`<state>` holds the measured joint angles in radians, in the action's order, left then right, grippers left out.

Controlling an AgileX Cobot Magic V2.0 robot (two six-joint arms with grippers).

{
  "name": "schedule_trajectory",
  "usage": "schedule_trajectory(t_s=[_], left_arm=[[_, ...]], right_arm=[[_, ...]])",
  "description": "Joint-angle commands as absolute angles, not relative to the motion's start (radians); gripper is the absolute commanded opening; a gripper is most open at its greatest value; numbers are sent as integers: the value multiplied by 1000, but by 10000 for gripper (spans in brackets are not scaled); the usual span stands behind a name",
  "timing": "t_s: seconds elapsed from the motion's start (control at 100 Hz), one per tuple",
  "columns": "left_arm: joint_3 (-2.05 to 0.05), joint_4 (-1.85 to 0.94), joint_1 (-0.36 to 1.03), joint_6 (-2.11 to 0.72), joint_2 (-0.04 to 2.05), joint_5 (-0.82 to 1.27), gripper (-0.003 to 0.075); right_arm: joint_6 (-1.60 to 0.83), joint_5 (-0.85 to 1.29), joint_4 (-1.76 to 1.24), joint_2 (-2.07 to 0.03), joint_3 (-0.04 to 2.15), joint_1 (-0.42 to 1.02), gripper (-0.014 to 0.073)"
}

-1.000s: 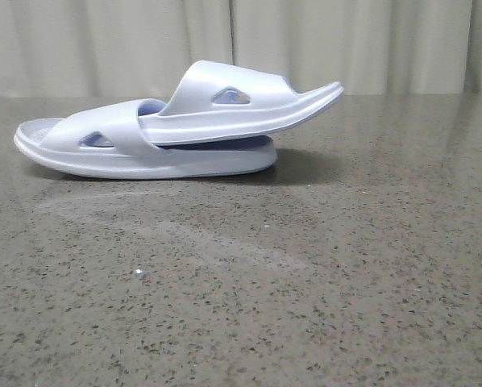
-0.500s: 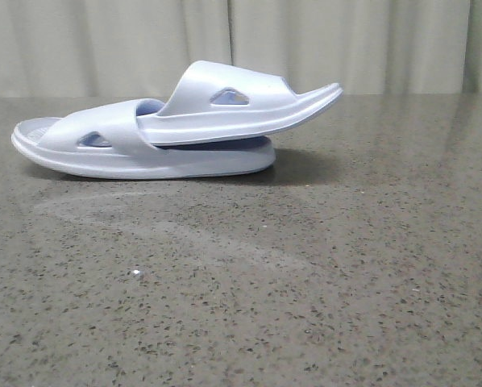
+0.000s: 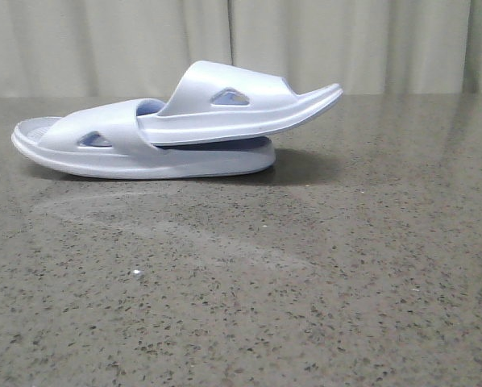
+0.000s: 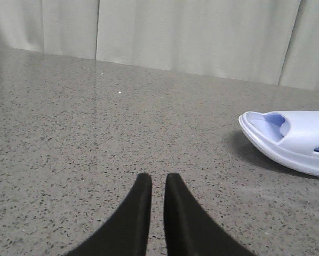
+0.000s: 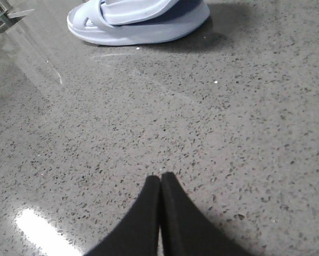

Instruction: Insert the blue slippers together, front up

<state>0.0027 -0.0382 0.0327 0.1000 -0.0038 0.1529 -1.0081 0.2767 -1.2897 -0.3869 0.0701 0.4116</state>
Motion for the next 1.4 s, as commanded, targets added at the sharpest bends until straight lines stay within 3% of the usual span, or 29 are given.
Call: schedule_trajectory(t_s=[0.0, 0.37, 0.47, 0.56, 0.64, 0.75, 0.95, 1.15, 1.39], left_arm=[[12, -37, 26, 100, -33, 82, 15], [12, -37, 26, 100, -33, 82, 15], [12, -37, 26, 100, -33, 82, 15], [12, -37, 26, 100, -33, 82, 15], [12, -37, 26, 100, -33, 82, 15], [12, -37, 26, 100, -33, 82, 15], [12, -37, 26, 100, -33, 82, 15], [12, -37, 26, 100, -33, 82, 15], [12, -37, 26, 100, -33, 82, 15]], right_arm=[[-1019, 271, -1312, -393, 99, 412, -78], [-1019, 262, -1312, -393, 98, 412, -78], [-1019, 132, -1267, -393, 97, 412, -78], [-898, 18, -1046, -391, 97, 412, -78], [-559, -68, -668, -375, 87, 397, -78], [-267, -128, -275, -339, 50, 357, -78], [-203, -126, -160, -186, -32, 227, -78], [-203, 64, -117, -41, -32, 88, -78], [-203, 134, -116, 15, -32, 55, -78]])
